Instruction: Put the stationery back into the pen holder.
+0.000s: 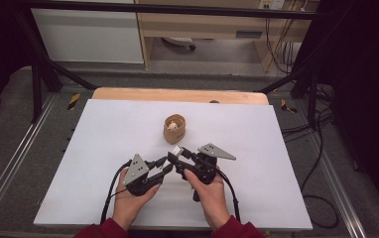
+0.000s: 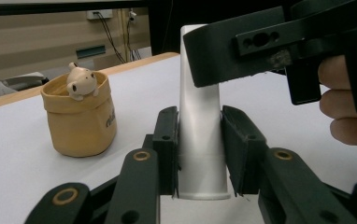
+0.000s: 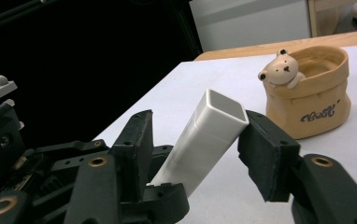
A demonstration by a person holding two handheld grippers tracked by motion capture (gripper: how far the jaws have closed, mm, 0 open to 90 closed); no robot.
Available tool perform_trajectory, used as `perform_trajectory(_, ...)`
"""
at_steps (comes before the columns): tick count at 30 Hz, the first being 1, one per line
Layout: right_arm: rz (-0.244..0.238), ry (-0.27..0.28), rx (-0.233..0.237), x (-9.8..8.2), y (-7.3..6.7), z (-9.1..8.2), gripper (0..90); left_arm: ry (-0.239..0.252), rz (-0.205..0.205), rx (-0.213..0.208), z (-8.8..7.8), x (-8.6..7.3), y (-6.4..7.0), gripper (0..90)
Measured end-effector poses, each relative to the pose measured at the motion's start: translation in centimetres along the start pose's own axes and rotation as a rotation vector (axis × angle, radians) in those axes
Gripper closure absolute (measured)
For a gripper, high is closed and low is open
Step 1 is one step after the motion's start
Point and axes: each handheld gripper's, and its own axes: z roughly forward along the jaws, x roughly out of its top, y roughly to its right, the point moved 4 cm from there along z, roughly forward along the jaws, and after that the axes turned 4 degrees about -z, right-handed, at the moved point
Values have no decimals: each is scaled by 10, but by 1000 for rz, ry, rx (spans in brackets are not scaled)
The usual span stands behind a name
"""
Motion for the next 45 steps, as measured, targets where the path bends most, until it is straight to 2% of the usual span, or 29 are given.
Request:
perform_trajectory(6, 48, 4, 30, -1, 3, 0, 545, 0, 5, -3, 0, 0, 1, 681)
perform_trajectory(16, 89, 11, 46, -3, 7, -1, 635, -10, 13, -8, 2, -3, 2, 681)
perform_trajectory(23, 89, 10, 59, -4, 6, -1, 679, -20, 17, -2, 4, -5, 2, 680)
perform_trajectory(33, 65, 8, 70, -5, 3, 0, 703, -27, 19, 8, 6, -7, 2, 677)
perform_trajectory(36, 50, 8, 68, -5, 4, 0, 705, -32, 30, 14, 6, -8, 2, 671)
perform_trajectory(38, 39, 11, 61, -5, 4, -1, 706, -37, 30, 16, 7, -8, 1, 636)
perform_trajectory(41, 31, 23, 47, -3, 7, -3, 706, -48, 17, 10, 9, -10, 0, 536)
perform_trajectory(45, -4, 35, 8, 0, 14, -6, 707, -57, -5, 7, 10, -11, -1, 431)
